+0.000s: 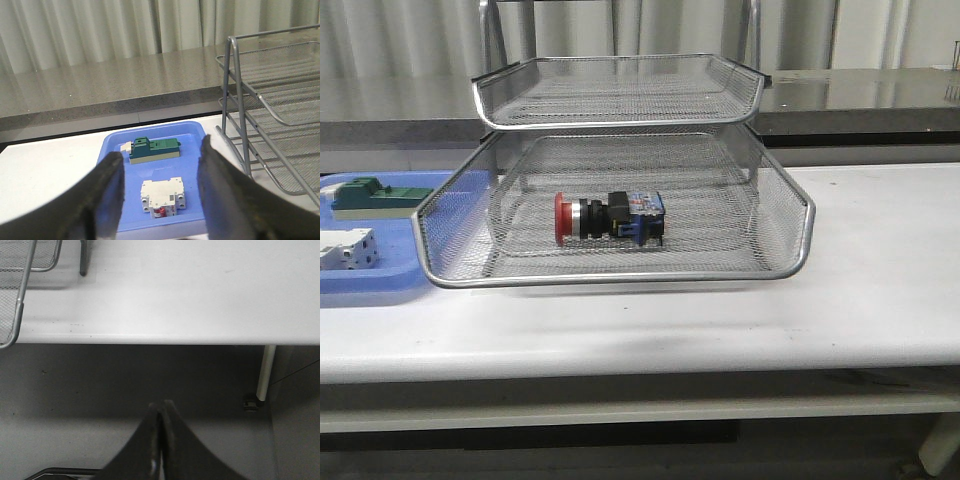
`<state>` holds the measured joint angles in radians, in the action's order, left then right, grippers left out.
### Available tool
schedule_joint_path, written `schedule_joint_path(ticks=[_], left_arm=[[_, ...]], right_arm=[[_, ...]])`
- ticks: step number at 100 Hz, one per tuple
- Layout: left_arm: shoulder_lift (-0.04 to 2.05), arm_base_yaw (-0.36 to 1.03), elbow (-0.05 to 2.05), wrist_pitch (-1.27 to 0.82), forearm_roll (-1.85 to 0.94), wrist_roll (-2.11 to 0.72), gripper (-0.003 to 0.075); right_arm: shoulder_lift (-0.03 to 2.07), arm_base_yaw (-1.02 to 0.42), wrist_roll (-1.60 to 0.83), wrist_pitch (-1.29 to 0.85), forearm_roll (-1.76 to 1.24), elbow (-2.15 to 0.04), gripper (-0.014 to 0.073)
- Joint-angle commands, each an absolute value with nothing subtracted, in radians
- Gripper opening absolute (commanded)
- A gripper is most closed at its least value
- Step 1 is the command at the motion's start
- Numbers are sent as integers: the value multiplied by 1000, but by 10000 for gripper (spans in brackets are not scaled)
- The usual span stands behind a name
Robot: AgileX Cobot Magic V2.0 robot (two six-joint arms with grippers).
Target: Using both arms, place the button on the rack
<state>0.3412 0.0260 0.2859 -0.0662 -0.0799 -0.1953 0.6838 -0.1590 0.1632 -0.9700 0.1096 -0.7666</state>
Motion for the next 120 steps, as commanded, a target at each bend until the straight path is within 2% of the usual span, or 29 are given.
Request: schedule_joint_path(ticks=[1,19,60,90,120], left_arm=[[348,24,312,21,-91,-186,190],[348,24,312,21,-91,-186,3],[348,24,312,21,-91,-186,4],[348,24,312,21,-91,-186,4],[348,24,312,21,-91,-186,4]], right_arm=[[682,-156,163,-919,127,-803,-68],[682,-156,163,-919,127,-803,-68],[682,-156,163,-916,122,-803,-68],[689,-156,162,-794,-19,-803,-68],[859,-160,121,-745,-151,-812,-68]])
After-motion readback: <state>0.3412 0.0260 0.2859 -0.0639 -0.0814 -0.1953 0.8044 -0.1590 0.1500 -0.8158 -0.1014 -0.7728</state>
